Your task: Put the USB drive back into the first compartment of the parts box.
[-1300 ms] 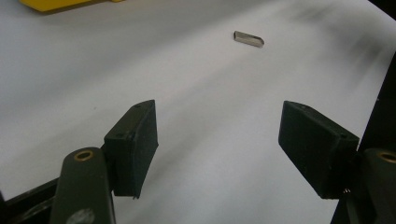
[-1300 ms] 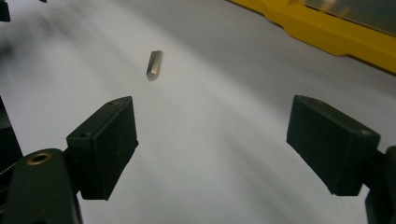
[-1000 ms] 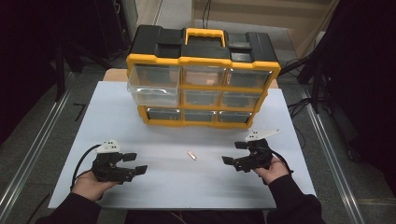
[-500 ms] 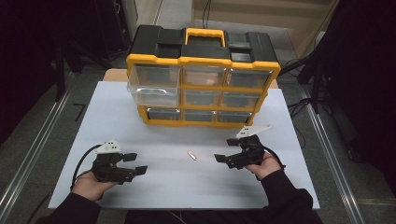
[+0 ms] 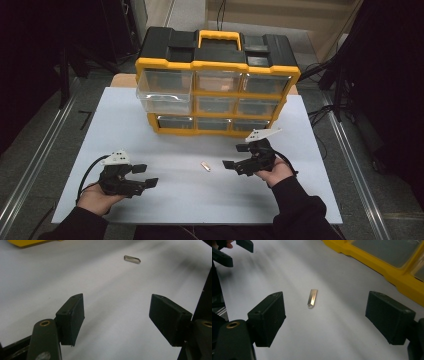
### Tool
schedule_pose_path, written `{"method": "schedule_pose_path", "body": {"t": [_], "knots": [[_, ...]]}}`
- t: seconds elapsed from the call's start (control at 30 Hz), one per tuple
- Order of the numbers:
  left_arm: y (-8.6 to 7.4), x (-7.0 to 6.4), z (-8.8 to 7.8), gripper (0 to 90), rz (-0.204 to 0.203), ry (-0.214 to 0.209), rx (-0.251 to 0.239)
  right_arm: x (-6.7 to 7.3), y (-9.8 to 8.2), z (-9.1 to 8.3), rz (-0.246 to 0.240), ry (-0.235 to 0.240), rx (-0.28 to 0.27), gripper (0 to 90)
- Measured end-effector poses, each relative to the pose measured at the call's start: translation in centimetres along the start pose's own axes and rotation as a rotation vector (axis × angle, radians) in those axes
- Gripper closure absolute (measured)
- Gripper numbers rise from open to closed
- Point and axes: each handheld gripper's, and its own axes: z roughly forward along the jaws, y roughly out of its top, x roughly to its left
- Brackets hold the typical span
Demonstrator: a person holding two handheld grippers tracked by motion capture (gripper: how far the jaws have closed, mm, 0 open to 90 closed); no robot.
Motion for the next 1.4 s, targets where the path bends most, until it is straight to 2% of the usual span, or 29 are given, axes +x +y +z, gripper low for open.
{"method": "schedule_pose_path", "body": {"t": [0.17, 0.5, 0.67, 1.13, 1.4], "knots": [[0.0, 0.0, 0.0, 29.5, 0.002, 0.004, 0.003, 0.2, 0.6, 0.5, -0.012, 0.005, 0.004, 14.4], [0.0, 0.0, 0.0, 29.5, 0.003, 0.003, 0.003, 0.6, 1.8, 1.7, 0.014, 0.034, 0.007, 14.4], [0.0, 0.0, 0.0, 29.5, 0.003, 0.004, 0.004, 0.8, 2.3, 2.2, 0.019, 0.022, 0.011, 14.4], [0.0, 0.0, 0.0, 29.5, 0.004, 0.001, 0.005, 1.5, 4.1, 4.5, 0.012, 0.037, 0.018, 14.4], [0.0, 0.0, 0.0, 29.5, 0.003, 0.001, 0.006, 1.5, 4.2, 5.4, 0.01, 0.03, 0.044, 14.4]]}}
